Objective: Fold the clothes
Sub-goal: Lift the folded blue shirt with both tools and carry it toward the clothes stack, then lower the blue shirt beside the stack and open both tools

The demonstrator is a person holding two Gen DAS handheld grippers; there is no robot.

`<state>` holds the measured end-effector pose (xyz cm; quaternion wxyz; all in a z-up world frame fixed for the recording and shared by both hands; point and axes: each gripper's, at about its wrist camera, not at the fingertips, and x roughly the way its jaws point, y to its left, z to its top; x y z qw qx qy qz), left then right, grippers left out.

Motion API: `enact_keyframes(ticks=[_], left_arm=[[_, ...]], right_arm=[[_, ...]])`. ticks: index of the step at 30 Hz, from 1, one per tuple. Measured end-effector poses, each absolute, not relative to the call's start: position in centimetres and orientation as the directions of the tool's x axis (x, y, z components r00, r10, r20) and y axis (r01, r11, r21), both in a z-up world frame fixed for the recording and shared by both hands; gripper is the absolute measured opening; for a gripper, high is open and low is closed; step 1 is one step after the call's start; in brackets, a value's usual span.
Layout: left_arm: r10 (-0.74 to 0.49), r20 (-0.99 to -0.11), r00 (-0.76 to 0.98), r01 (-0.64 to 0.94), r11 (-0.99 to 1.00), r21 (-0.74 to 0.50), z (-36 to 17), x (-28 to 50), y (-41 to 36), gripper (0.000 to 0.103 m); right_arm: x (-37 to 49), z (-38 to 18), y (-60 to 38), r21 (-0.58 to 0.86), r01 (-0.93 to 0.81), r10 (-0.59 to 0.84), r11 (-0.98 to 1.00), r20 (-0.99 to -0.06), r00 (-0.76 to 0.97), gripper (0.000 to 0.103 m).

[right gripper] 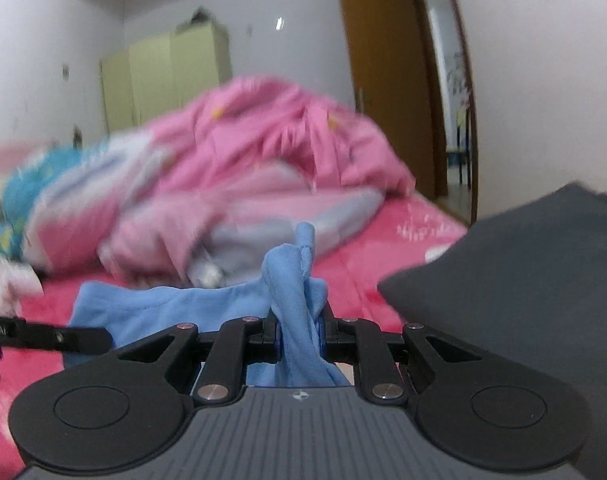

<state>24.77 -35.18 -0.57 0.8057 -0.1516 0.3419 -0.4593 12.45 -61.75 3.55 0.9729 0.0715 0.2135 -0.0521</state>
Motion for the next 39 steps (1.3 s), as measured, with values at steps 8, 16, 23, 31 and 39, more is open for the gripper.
enact_keyframes(ticks=[8,16,23,31,39], left_arm=[[-0.781,-0.455,0.428,0.545,0.624,-0.559,-2.8,26.0,-33.6,0.022],[-0.759,-0.358,0.543,0.659,0.65,-0.378,0.6,23.2,-34.6,0.024],[-0.725,-0.478,0.496,0.656,0.674,-0.341,-2.7,24.1,-39.1,0.03],[-0.733,-0.447,0.513,0.648,0.672,-0.36,-0.8,24.1,-36.2,0.039],[-0.843,-0.406,0.352,0.793,0.499,-0.35,1.1,17.0,-36.0,0.046]], right_arm=[[13.7,1.6,-62.7,0.03,0.19,-0.156,0.981,-0.46,0.874,0.044],[9.2,6.2,-61.8,0.054,0.216,-0.189,0.975,-0.31,0.932,0.039],[14.6,0.9,-63.4,0.282,0.2,-0.021,0.938,-0.532,0.847,0.038],[7.7,2.8,-64.5,0.352,0.326,-0.156,0.878,-0.434,0.887,0.02],[-6.1,-0.8,-61.4,0.53,0.375,-0.18,0.76,-0.384,0.906,0.025]])
